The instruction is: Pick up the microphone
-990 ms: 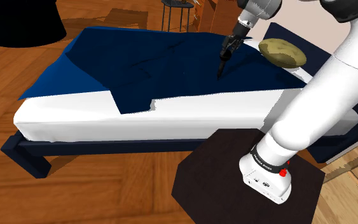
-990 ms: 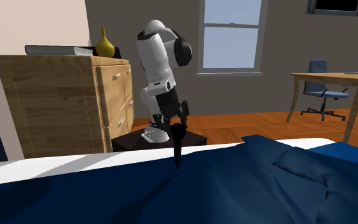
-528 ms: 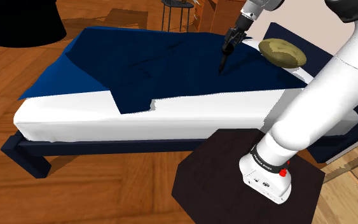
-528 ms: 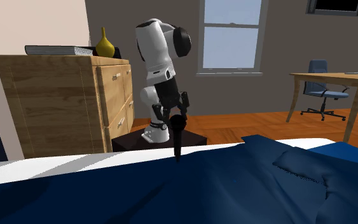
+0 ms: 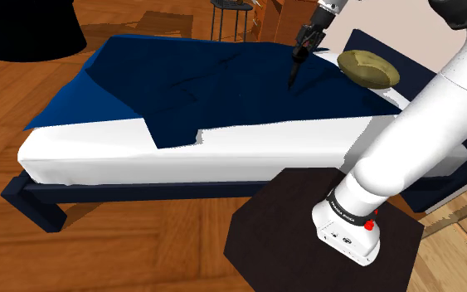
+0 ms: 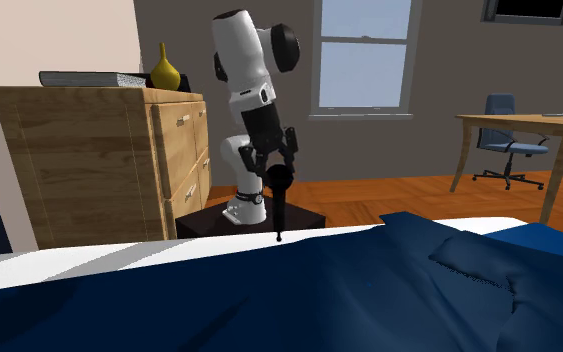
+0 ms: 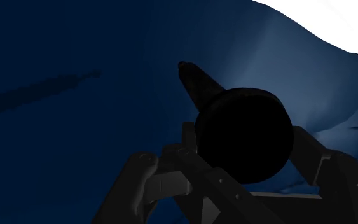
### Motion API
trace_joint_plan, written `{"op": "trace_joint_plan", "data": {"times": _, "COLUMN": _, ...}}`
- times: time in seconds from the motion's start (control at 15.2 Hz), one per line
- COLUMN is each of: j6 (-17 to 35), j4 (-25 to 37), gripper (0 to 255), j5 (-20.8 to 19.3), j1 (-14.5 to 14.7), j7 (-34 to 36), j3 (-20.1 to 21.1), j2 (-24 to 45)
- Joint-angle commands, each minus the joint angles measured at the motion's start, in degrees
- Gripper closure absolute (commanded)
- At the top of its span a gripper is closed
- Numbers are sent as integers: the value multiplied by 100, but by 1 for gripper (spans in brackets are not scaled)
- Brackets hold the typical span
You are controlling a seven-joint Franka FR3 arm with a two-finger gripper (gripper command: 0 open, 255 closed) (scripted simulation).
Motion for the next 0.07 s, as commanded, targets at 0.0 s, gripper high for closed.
{"op": "trace_joint_plan", "data": {"times": 0.0, "j6": -50, "j4": 34, "gripper": 255, "j5": -17, "j1": 3, "j7": 27, "j3": 5, "j2": -23}}
